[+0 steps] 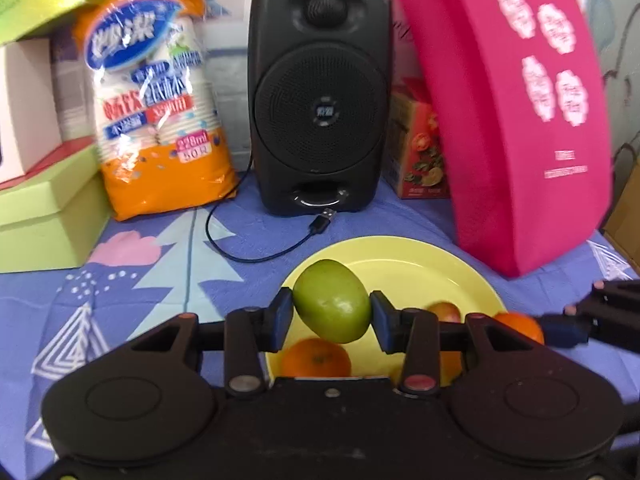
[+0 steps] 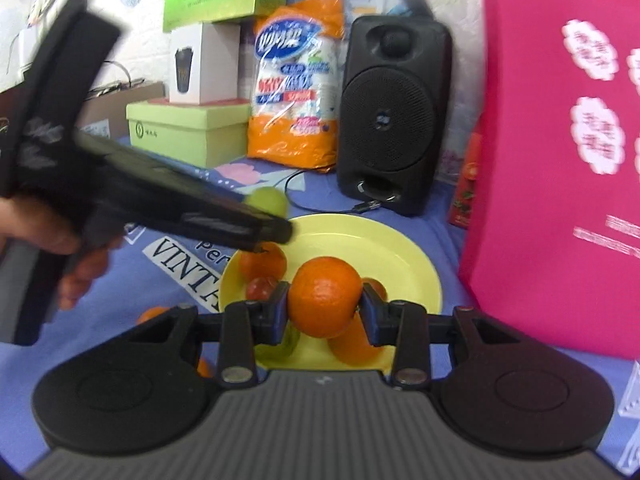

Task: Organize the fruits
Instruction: 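Open both tools over the plate and withdraw them toward the remaining fruits, then grasp a kiwi with the left tool while the right tool grasps a mandarin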

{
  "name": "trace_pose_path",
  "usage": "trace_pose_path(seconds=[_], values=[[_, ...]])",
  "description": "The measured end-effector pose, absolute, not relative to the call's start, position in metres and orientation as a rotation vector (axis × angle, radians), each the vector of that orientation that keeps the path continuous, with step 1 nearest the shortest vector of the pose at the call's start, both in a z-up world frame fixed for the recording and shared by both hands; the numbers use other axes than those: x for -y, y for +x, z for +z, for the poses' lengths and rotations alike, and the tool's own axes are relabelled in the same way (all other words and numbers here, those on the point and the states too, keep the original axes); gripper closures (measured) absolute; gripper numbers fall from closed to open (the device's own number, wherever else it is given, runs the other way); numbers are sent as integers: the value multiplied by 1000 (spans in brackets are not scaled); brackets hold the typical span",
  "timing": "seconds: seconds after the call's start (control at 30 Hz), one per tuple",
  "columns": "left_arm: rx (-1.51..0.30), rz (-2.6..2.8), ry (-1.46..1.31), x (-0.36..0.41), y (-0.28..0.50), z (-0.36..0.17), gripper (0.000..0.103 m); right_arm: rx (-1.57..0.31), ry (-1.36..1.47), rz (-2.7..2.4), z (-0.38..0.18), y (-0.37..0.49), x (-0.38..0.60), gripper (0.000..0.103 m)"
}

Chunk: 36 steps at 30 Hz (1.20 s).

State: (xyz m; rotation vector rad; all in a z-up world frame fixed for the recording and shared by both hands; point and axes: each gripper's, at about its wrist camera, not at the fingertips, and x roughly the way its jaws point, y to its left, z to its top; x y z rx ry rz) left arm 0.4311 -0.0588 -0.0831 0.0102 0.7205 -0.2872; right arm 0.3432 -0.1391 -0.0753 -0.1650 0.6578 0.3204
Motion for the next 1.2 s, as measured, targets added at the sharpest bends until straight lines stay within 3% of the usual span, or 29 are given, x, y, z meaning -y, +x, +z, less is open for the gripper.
trace_pose_path(seconds=[0.17, 0.23, 0.27, 0.4, 0.53, 0.8, 1.03, 1.2], values=[[-746, -292, -26, 62, 450, -92, 55, -690, -185, 320, -86, 364, 134, 67], [-737, -298, -37, 60, 449, -90, 41, -685, -186, 319, -88, 365, 133, 64], [-729, -298, -34, 58, 446, -88, 41, -686, -184, 326, -88, 364, 133, 59], [-713, -302, -41, 49, 429, -78, 41, -664, -197, 321, -85, 355, 134, 59], [-686, -311, -56, 35, 398, -64, 30, -629, -179, 318, -74, 339, 137, 57], [-600, -313, -45, -1, 301, -52, 30, -589, -155, 366, -62, 283, 139, 56], [-570, -285, 46, 6, 222, -73, 30, -622, -121, 419, -74, 237, 133, 57], [-596, -278, 59, 21, 209, -94, 32, -658, -98, 439, -89, 219, 122, 59]])
